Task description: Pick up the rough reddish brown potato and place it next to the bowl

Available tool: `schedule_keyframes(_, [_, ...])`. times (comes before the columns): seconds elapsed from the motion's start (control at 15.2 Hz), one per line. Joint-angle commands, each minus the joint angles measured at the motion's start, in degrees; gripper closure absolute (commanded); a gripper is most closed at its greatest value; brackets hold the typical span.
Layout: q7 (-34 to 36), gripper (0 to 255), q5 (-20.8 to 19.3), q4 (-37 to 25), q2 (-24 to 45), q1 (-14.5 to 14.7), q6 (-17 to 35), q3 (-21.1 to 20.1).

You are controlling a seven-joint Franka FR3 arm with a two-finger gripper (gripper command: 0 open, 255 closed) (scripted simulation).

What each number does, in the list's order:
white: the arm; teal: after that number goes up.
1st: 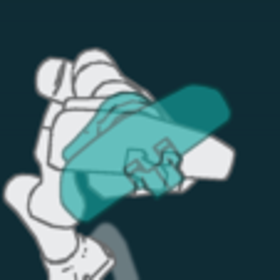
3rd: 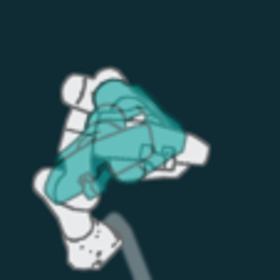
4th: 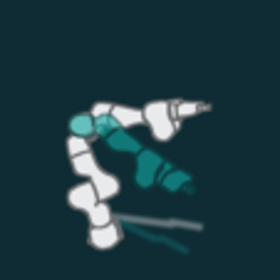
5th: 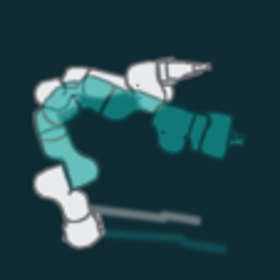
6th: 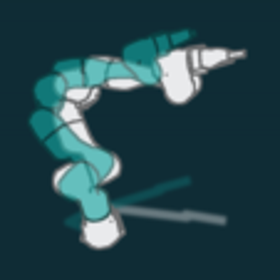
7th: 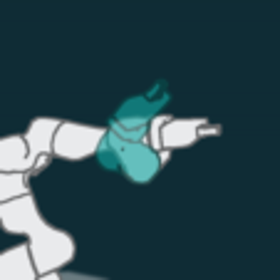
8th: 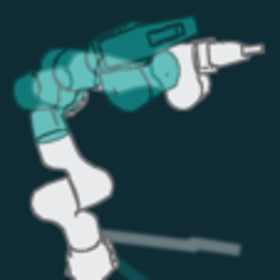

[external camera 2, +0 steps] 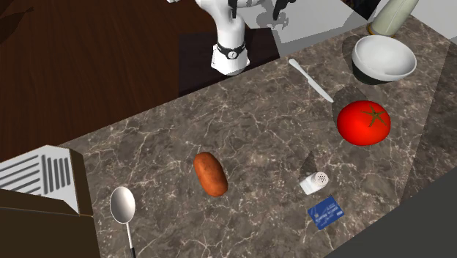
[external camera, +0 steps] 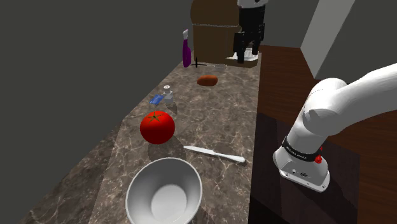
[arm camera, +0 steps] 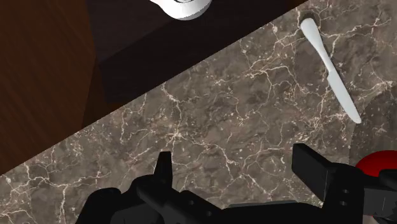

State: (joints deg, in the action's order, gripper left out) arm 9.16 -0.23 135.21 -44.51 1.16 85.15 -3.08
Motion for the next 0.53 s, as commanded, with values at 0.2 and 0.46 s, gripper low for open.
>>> schedule_keyframes(0.2, [-4.87,0,-2.25,2.95,1.67,-0.07,6.18,2.71])
schedule_keyframes(0.46, [-11.16,0,-4.8,5.59,5.41,-0.25,14.75,6.31])
